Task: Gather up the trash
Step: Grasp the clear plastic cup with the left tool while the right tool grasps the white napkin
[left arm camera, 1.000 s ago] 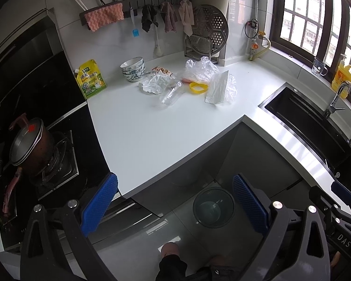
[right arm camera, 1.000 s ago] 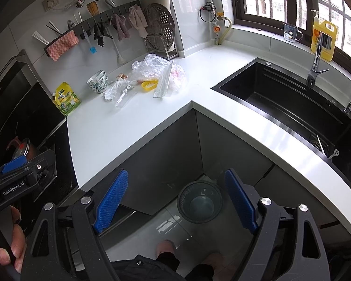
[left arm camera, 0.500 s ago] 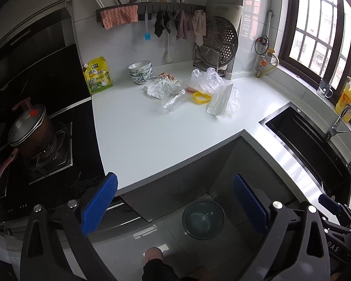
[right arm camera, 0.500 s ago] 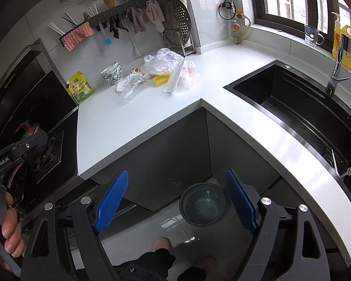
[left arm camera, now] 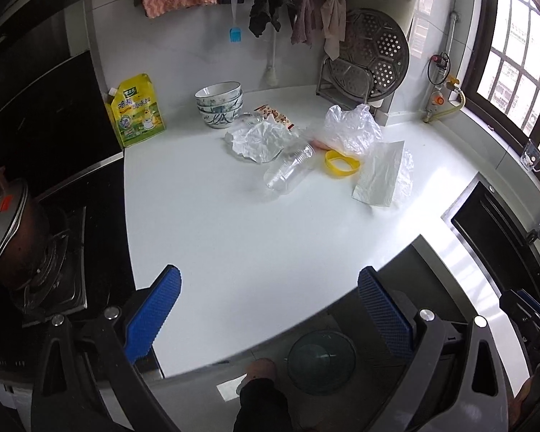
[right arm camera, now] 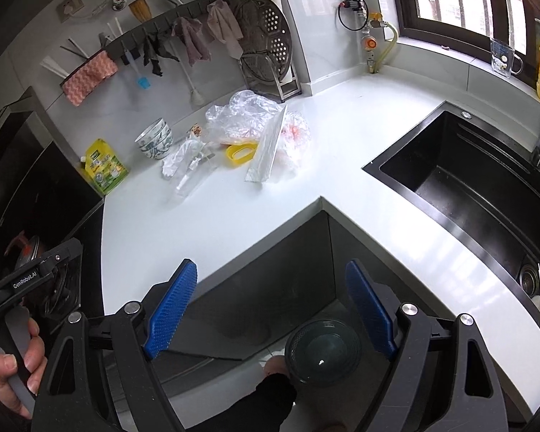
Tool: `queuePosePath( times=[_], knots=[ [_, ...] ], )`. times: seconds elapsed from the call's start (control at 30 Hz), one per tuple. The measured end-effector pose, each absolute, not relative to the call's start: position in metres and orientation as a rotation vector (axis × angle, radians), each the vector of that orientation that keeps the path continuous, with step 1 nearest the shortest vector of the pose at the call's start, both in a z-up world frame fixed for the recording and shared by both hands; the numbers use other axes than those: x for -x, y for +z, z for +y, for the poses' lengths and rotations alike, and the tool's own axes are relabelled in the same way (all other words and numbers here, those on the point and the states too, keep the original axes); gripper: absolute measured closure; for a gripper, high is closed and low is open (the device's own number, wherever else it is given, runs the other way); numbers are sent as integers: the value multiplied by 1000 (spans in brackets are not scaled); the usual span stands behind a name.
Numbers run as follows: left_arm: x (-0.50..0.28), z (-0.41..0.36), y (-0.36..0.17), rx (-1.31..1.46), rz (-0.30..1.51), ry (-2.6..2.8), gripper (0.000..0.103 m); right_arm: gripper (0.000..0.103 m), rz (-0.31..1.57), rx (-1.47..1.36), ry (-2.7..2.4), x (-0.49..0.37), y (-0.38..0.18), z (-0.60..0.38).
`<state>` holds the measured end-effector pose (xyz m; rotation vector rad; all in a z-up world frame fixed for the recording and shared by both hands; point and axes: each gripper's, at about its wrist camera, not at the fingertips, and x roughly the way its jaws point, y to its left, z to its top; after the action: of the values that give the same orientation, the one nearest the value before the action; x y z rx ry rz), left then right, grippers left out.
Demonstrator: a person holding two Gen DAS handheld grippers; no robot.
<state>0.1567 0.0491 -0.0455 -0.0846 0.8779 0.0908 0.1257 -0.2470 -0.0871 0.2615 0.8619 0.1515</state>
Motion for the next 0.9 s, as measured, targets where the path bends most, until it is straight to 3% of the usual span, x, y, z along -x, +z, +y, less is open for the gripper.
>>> queuePosePath(
  times=[0.17,0.4,0.83,0.9],
  knots=[
    [-244,72,-58,30,850,44,6,22,889,-308,85,-194,-103,-228],
    [-348,83,-103,10,947,-87,6,22,936,-399,-7,-271,-145,-212],
    [-408,67,-153,-53,1005,-236,6,23,1001,-509,-89,-360,-208,-208],
    [-414,63,-159,-78,1012,-244,6,30,1008,-512,-98,-365,-212,-207]
  ],
)
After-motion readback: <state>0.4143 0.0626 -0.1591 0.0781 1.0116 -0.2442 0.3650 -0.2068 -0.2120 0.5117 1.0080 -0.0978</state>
